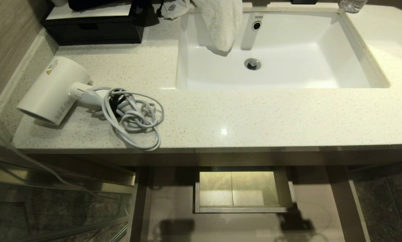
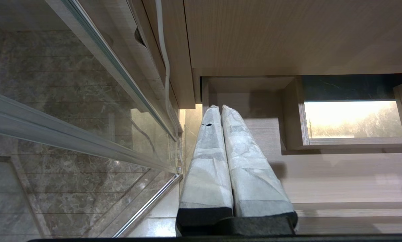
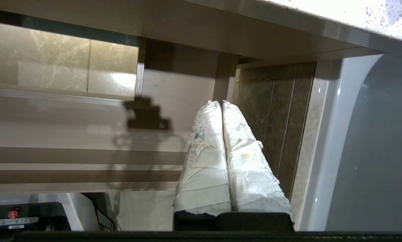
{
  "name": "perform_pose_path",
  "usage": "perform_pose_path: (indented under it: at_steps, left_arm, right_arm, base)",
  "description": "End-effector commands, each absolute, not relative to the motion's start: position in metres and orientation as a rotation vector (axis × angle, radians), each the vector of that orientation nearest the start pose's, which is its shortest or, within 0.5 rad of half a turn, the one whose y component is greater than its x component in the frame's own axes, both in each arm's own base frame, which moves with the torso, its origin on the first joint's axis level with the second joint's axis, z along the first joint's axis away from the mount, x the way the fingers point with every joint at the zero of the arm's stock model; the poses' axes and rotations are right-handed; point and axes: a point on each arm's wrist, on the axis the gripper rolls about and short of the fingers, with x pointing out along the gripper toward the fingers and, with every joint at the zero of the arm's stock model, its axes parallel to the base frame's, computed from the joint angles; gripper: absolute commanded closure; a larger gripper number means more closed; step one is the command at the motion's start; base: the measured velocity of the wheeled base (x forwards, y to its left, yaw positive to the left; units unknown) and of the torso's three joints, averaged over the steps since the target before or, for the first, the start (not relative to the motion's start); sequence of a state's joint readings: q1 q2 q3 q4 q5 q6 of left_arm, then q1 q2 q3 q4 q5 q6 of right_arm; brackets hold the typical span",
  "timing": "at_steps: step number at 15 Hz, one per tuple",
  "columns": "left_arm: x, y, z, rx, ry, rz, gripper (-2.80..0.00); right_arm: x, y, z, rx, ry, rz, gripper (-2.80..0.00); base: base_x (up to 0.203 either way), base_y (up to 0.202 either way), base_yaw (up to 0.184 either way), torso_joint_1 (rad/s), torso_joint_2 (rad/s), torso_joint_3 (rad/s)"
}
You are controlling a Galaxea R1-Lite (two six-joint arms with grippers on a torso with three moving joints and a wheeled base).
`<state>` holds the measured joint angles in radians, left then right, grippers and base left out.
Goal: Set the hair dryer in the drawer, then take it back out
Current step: Pick up the hairdryer
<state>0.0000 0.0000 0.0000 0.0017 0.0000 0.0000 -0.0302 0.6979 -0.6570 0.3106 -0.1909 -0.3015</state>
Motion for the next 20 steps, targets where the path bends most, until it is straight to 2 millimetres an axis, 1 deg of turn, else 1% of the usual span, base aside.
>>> perform_pose_path:
  at_steps: [1,7,9,13,15,20]
  left_arm:
    - [-0.0229,0.0,0.0757,0.0,0.0,0.0,0.0]
    - [-0.0228,0.0,0.0753,0.0,0.002,0.0,0.0]
    - [-0.0228,0.0,0.0753,0.0,0.002,0.0,0.0]
    - [-0.0228,0.0,0.0753,0.0,0.002,0.0,0.0]
    - [-0.0229,0.0,0.0757,0.0,0.0,0.0,0.0]
    - [-0.0228,0.0,0.0753,0.0,0.002,0.0,0.0]
  right_arm:
    - [0.0428,-0.0055,0.225,-0.328,0.382,-0.161,0.0]
    - [0.0421,-0.0055,0.2272,-0.326,0.341,-0.169,0.0]
    - [0.0419,-0.0054,0.2273,-0.328,0.341,-0.164,0.0]
    - [0.0411,-0.0054,0.2284,-0.329,0.335,-0.165,0.0]
    - [0.0405,-0.0054,0.2281,-0.328,0.333,-0.168,0.0]
    - [0.0386,-0.0053,0.2272,-0.33,0.328,-0.165,0.0]
  base:
    - [0.0,0.0,0.0,0.0,0.0,0.0]
    - [0.0,0.0,0.0,0.0,0.0,0.0]
    - [-0.001,-0.016,0.128,0.005,0.0,0.004]
    - [0.002,-0.01,0.205,0.001,0.0,0.003]
    - [0.0,-0.003,0.135,0.002,0.0,0.002]
    - [0.0,0.0,0.014,0.0,0.0,0.0]
